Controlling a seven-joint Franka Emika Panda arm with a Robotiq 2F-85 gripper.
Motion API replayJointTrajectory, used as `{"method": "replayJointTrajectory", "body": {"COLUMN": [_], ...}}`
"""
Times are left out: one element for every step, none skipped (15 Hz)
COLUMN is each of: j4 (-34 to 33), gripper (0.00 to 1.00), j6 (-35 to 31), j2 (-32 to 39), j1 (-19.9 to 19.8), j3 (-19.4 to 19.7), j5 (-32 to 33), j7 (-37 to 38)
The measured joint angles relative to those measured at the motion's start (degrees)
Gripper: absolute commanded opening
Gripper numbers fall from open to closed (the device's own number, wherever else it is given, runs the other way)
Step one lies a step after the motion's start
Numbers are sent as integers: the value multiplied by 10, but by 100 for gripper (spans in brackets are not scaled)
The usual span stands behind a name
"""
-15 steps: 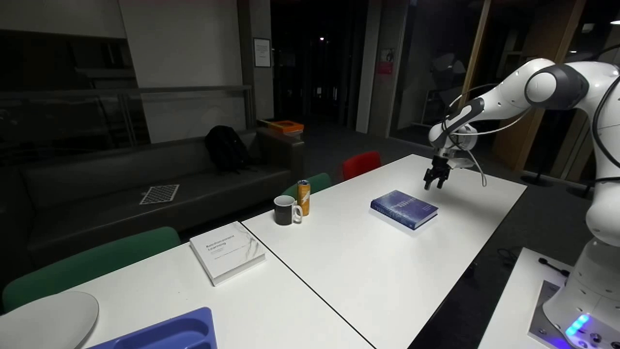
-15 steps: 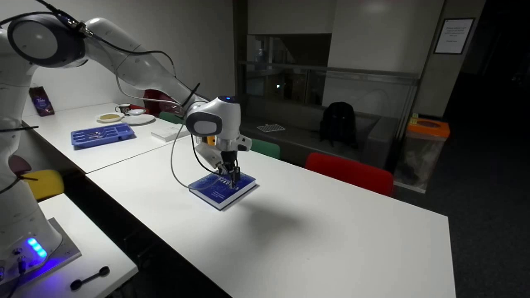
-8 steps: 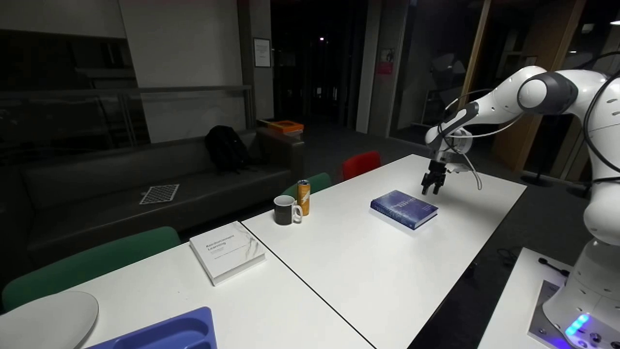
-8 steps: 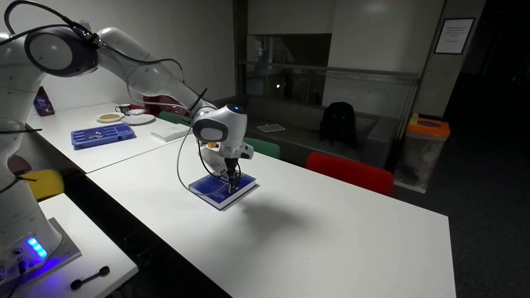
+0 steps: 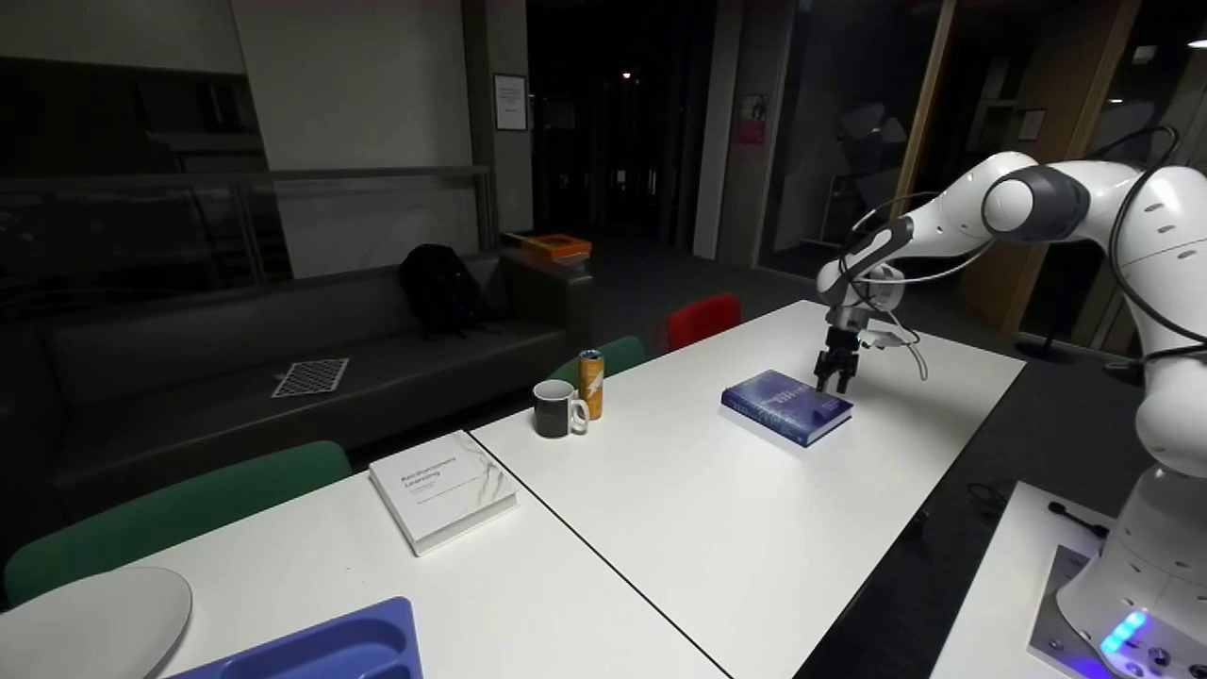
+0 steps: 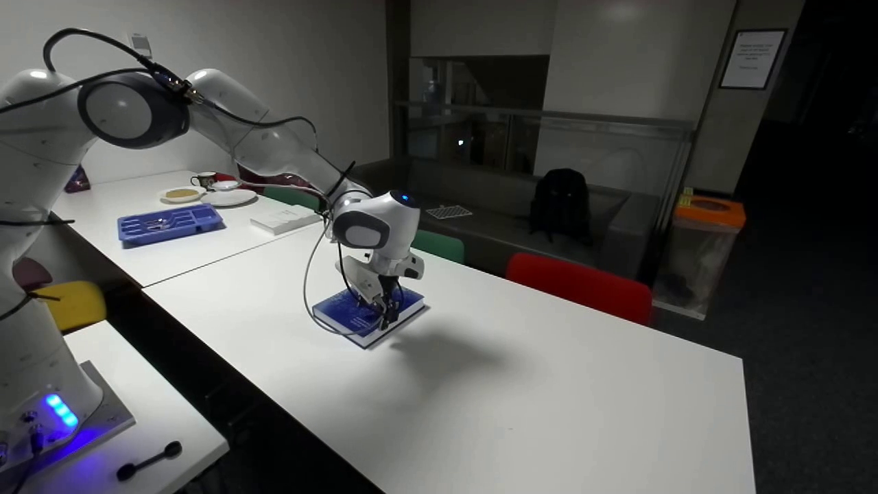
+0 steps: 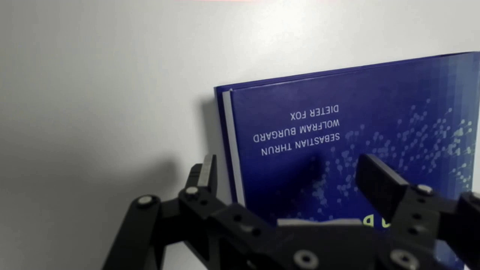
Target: Push the blue book to the right then open the book.
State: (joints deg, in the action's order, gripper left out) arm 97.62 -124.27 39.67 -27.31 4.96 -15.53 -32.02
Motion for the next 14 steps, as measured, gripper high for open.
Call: {"method": "replayJointTrajectory", "body": {"j4": [-8,-15,-23,-30,-36,-43,-49,-56,-62,-67,-72,-77,-80,-84], "gripper": [100,100,100,100,100,100,100,100,100,100,100,100,100,100], "j6": [4,8,12,17,23,31,39,50,60,69,79,88,96,103], "j2": [6,11,16,20,22,25,27,29,31,32,33,33,33,33], "j1": [-1,-3,-6,-8,-11,-14,-18,-22,-25,-28,-30,-32,-34,-36], "j3": [0,0,-1,-1,-2,-4,-6,-9,-11,-13,-15,-15,-16,-16], "j5": [0,0,0,0,0,0,0,-1,-4,-7,-11,-15,-18,-21], "j7": [0,0,0,0,0,-1,-2,-4,-7,-10,-14,-17,-19,-22]}}
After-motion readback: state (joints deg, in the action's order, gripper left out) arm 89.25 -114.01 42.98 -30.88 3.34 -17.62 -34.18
